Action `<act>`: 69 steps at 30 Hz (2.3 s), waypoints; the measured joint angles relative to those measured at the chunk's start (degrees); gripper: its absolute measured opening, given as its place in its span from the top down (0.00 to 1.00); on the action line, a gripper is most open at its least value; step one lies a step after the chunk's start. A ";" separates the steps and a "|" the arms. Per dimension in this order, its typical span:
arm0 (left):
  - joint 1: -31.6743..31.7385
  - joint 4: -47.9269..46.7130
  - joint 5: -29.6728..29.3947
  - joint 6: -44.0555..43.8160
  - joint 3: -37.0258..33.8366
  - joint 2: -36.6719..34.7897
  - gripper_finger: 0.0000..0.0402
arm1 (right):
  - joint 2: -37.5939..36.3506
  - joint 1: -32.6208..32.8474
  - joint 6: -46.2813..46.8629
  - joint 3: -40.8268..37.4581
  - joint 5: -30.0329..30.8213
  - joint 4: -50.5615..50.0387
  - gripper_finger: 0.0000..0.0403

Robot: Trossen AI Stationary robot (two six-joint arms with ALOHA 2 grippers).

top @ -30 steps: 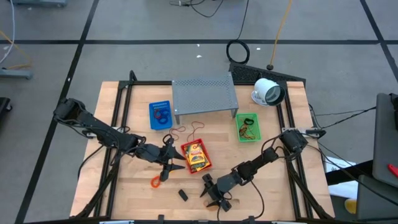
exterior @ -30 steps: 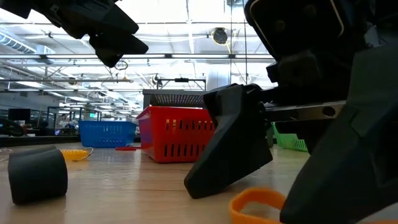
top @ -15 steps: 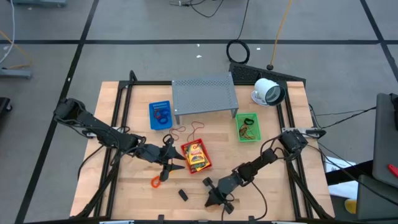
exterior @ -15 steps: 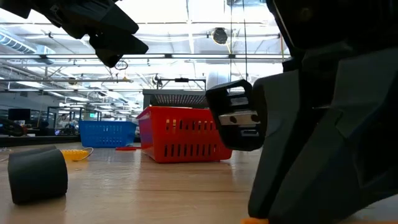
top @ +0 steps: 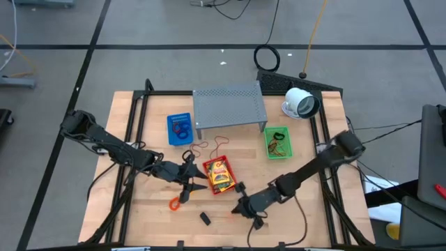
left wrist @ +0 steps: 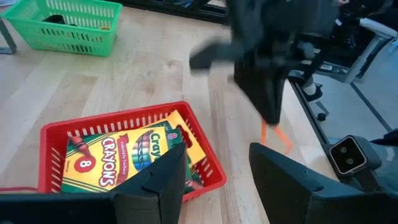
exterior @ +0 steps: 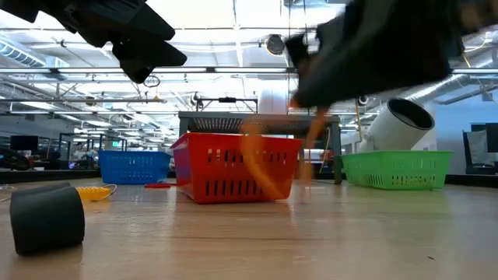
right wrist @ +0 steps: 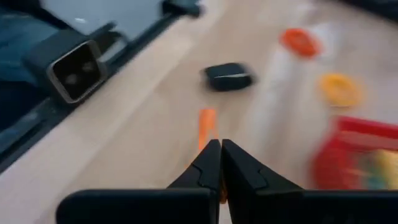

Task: Pick & Place Office Desk Supplies
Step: Put the orange rubber band into the green bin, then put the black rubber band into the green bin

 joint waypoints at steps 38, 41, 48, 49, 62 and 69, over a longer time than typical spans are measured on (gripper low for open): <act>5.01 18.29 -2.67 8.91 0.02 0.00 0.54 | -65.48 -3.31 32.24 -41.38 60.75 -17.41 1.00; 5.01 18.28 -2.67 9.17 0.02 0.00 0.54 | -66.59 -5.40 34.30 -45.21 60.01 -17.50 1.00; 5.63 18.35 -2.72 9.34 0.02 0.00 0.54 | -66.68 -10.16 39.77 -49.26 52.53 -17.52 0.95; 5.85 18.35 -2.73 9.34 0.02 0.02 0.54 | -66.69 -10.82 39.91 -49.26 50.75 -17.44 0.93; 6.95 18.40 -2.74 9.34 0.02 0.00 0.54 | -66.68 -13.42 41.66 -49.26 44.89 -16.96 0.57; 7.69 18.42 -2.41 9.39 0.02 0.00 0.54 | -65.50 -13.15 34.03 -49.96 28.94 -1.41 0.49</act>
